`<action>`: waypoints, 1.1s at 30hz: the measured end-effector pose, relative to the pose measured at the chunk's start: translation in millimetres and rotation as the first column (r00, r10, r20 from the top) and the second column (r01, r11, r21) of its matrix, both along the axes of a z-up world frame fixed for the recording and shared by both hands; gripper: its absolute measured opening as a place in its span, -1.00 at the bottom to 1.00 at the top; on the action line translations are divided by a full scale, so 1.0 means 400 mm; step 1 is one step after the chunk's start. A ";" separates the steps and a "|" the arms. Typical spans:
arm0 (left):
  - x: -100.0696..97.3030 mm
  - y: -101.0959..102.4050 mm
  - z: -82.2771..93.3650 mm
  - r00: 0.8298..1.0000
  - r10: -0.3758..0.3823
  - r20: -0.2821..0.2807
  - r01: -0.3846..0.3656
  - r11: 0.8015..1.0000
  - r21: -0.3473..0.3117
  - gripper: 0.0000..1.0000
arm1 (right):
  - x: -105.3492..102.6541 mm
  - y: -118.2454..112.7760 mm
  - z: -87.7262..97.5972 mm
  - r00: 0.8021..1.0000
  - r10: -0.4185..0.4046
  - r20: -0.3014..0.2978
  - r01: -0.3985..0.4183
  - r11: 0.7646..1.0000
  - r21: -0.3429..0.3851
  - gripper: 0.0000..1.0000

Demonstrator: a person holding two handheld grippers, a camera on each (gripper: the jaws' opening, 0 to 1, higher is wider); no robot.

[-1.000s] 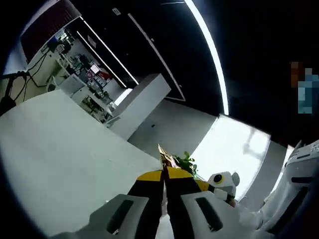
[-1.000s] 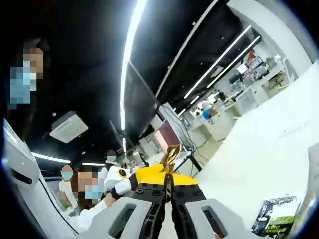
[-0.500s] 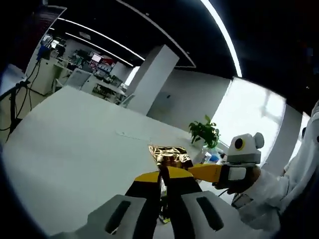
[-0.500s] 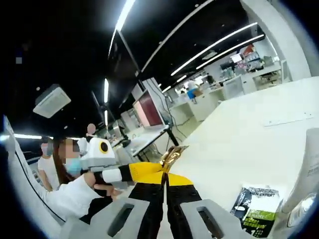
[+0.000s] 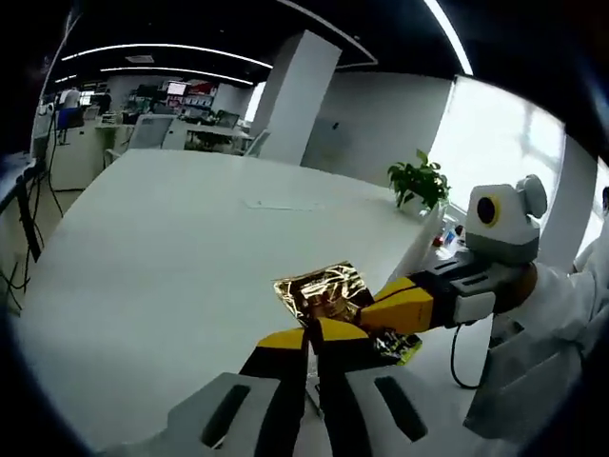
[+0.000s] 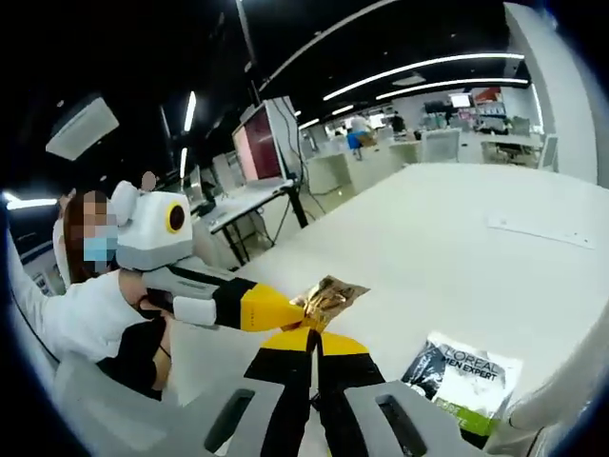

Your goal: Arrange the skincare products in the storage area until every visible bottle or jar stands upright without overlapping.

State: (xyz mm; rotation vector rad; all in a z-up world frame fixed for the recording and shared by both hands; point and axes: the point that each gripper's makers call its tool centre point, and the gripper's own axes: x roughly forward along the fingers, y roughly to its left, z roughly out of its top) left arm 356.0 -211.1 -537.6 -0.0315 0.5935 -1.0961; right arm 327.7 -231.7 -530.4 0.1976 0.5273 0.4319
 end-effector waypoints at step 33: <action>0.072 -0.006 -0.165 0.996 0.086 0.000 -0.084 0.975 0.205 -1.00 | 0.059 -0.054 -0.136 0.999 0.054 -0.006 -0.053 0.949 -0.312 -1.00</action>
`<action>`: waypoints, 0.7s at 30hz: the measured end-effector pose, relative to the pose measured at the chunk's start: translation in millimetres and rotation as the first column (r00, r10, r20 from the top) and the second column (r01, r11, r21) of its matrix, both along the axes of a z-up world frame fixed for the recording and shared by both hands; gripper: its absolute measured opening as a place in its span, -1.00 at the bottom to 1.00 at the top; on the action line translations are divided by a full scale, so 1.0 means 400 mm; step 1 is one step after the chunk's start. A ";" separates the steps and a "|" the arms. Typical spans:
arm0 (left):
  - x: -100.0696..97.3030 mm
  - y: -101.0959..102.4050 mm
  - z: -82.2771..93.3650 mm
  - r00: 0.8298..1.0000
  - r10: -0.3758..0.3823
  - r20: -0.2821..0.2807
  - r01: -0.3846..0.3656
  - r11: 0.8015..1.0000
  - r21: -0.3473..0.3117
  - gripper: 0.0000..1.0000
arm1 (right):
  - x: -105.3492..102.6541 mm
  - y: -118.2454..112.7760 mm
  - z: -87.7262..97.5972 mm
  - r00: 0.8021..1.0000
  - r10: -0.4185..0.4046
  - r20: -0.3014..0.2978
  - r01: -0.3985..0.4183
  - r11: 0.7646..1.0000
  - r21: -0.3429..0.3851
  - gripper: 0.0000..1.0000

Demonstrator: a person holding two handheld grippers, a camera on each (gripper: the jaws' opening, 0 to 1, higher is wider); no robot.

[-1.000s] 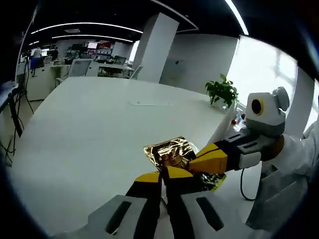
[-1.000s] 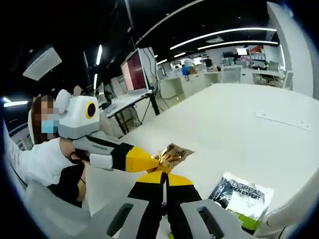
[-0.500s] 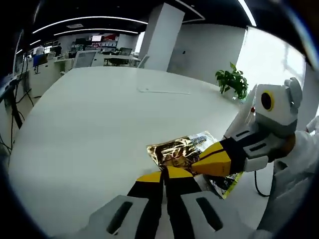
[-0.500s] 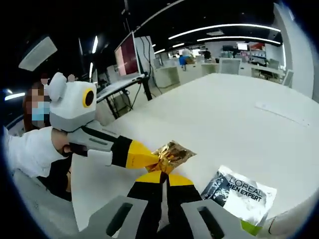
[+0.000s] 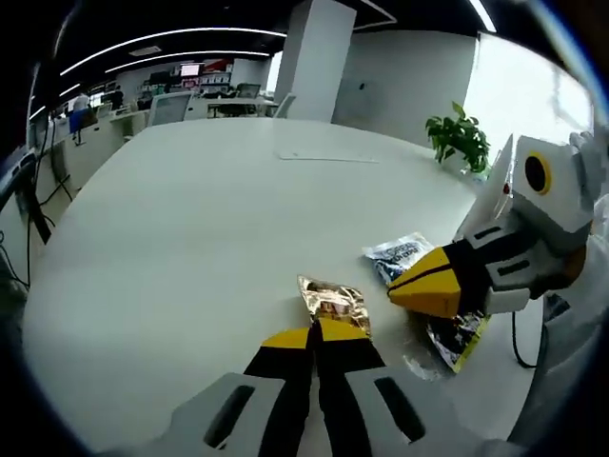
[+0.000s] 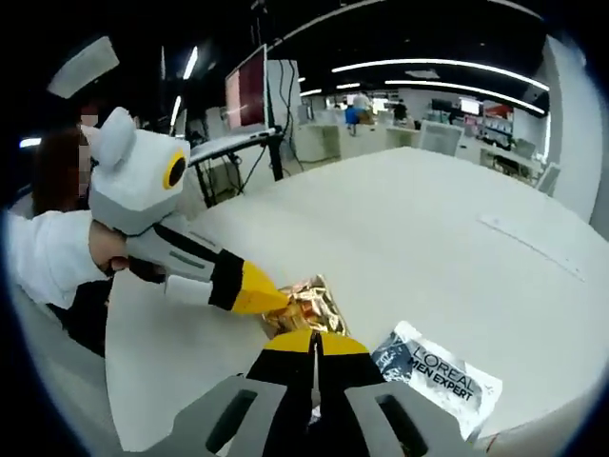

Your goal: Arrange the skincare products in the storage area until every visible bottle or jar stands upright without overlapping.

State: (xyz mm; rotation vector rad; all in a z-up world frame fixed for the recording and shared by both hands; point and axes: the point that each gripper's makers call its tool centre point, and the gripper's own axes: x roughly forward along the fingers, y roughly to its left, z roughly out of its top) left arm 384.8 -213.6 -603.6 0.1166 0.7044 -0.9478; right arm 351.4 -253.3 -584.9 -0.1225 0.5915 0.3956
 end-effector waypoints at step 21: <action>0.000 -0.015 -0.019 0.999 0.024 -0.042 -0.024 1.000 -0.004 -1.00 | 0.045 0.064 -0.077 0.963 0.263 -0.057 -0.269 0.939 -0.213 -0.56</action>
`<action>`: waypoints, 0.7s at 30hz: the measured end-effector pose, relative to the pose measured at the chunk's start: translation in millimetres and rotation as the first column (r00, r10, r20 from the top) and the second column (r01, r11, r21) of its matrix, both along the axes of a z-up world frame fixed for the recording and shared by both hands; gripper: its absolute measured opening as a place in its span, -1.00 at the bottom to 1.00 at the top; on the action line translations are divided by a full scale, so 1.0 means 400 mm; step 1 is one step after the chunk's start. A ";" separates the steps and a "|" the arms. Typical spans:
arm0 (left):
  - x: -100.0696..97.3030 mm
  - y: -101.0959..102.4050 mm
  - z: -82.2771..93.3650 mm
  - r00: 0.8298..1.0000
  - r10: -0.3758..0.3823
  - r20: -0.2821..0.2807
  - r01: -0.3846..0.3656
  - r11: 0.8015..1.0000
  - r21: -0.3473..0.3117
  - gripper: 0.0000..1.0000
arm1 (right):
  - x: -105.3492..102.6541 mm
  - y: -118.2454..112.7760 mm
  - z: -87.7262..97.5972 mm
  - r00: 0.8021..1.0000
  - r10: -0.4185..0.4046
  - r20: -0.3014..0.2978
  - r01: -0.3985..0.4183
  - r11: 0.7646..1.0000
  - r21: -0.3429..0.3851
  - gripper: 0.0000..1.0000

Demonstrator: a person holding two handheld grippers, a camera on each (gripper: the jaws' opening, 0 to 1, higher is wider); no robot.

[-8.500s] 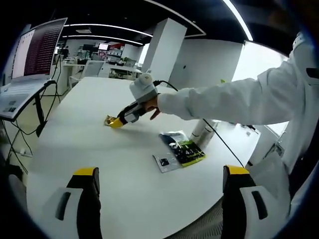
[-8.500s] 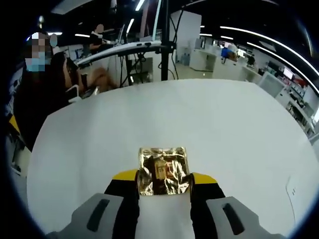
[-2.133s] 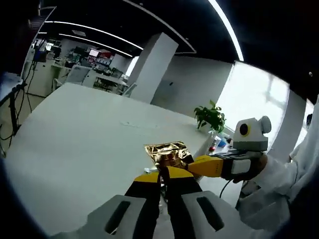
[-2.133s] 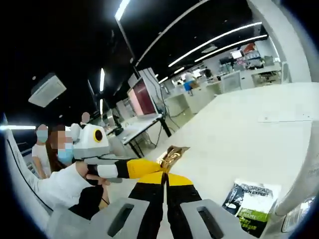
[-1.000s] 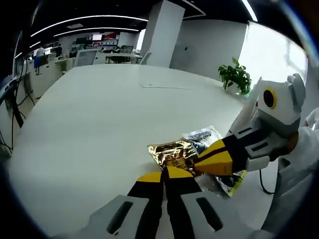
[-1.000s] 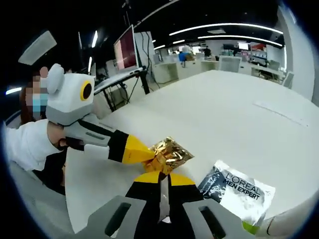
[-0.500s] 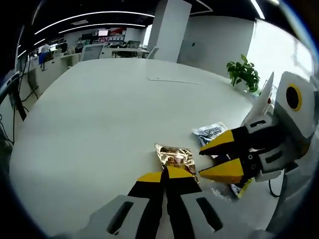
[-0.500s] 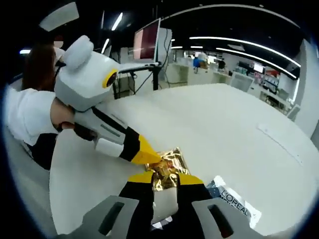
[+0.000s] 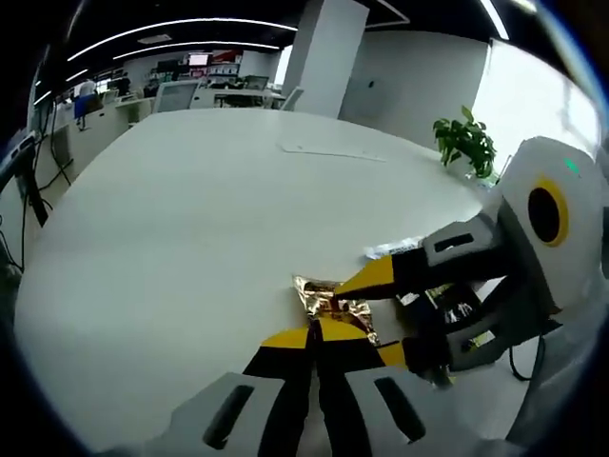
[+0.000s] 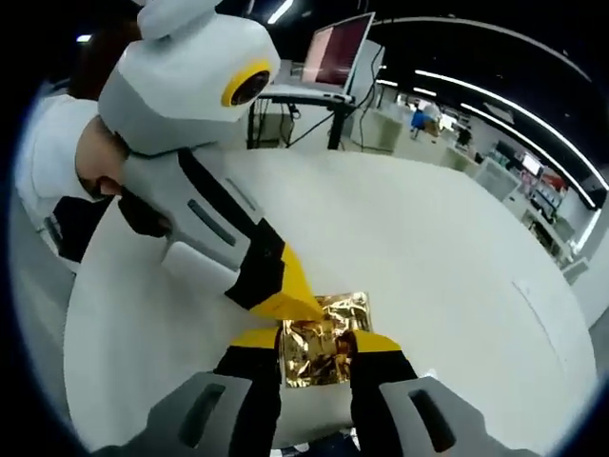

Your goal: Arrange the skincare products in the storage area until every visible bottle or jar stands upright without overlapping.

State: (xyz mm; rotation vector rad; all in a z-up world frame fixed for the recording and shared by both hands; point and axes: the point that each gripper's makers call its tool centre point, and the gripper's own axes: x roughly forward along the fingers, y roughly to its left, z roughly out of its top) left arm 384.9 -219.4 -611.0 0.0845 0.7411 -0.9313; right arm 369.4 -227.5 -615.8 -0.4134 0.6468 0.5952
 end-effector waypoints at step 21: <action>-0.012 0.006 0.017 0.998 -0.046 0.037 0.047 0.998 -0.032 -0.80 | -0.034 -0.033 -0.004 0.997 0.050 -0.054 -0.050 0.999 0.003 -0.68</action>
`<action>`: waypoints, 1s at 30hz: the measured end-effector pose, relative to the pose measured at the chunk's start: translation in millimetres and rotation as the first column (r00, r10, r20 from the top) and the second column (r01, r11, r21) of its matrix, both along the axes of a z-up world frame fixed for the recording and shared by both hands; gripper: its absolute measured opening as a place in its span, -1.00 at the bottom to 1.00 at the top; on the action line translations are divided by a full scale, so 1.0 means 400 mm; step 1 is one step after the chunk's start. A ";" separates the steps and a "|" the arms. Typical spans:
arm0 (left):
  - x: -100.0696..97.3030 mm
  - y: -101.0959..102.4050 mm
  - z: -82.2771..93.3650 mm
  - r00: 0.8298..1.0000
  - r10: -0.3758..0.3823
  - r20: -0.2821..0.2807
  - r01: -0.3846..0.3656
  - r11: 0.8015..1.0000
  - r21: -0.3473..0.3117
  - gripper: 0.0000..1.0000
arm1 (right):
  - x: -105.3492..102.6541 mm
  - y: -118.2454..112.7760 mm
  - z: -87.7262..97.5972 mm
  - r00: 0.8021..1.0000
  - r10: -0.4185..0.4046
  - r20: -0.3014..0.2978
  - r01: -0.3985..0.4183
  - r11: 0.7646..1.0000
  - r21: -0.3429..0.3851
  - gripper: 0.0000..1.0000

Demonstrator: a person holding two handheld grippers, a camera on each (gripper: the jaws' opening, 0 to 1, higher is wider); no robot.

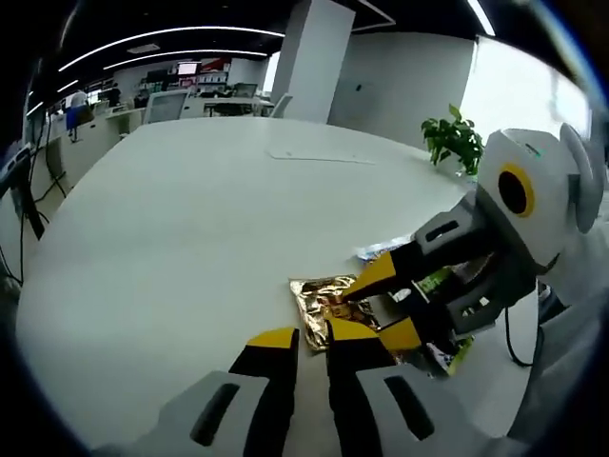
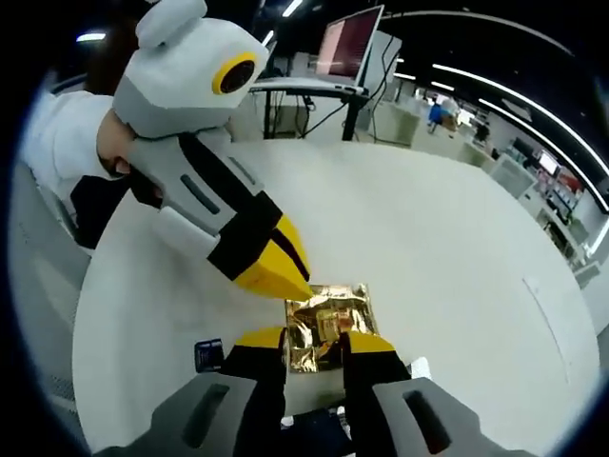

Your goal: Arrange the skincare products in the storage area until every visible bottle or jar stands upright without overlapping.

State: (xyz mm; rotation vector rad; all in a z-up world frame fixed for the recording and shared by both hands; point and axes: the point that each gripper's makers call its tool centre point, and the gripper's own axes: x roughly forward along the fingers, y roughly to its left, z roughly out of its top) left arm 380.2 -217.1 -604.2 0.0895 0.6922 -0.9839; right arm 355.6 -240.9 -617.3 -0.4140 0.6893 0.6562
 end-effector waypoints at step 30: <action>-0.014 -0.029 0.005 0.999 -0.001 -0.050 0.000 1.000 -0.030 -0.81 | -0.012 -0.024 0.028 1.000 -0.029 0.012 0.029 0.999 -0.023 -0.68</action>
